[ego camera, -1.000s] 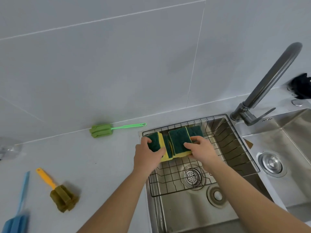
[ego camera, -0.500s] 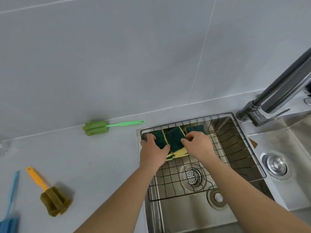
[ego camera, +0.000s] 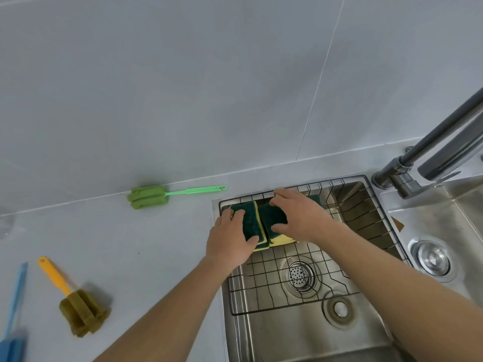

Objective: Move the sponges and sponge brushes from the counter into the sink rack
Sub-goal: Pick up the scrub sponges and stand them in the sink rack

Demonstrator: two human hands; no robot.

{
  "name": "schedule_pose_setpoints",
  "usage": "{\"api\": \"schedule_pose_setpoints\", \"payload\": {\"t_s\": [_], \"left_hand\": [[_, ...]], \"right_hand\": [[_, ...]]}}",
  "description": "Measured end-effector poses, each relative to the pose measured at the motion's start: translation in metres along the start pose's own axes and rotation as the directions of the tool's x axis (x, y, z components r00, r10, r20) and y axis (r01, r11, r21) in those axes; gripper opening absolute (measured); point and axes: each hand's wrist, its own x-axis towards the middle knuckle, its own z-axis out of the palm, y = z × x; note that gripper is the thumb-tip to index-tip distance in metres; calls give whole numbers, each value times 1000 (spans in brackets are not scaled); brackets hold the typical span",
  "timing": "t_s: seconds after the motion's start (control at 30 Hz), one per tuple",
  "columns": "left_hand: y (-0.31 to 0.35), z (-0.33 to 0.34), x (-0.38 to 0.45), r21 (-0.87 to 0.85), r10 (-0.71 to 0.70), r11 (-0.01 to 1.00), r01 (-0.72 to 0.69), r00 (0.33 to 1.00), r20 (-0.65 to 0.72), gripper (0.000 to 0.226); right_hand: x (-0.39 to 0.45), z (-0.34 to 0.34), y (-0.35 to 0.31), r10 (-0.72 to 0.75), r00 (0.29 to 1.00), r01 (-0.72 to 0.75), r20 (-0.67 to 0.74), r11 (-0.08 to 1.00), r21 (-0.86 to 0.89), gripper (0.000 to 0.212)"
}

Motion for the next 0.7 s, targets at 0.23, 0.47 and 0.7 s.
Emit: {"api": "schedule_pose_setpoints", "payload": {"t_s": [0.23, 0.47, 0.7], "left_hand": [[-14, -5, 19, 138, 238, 956, -258, 960, 144, 98], [-13, -8, 35, 205, 351, 901, -382, 921, 170, 91], [-21, -10, 33, 170, 365, 906, -388, 918, 152, 89]], "right_hand": [[26, -16, -3, -36, 920, 172, 391, 932, -318, 91], [36, -20, -3, -46, 905, 178, 422, 944, -277, 87], [26, -15, 12, -87, 963, 129, 254, 980, -153, 84]]}}
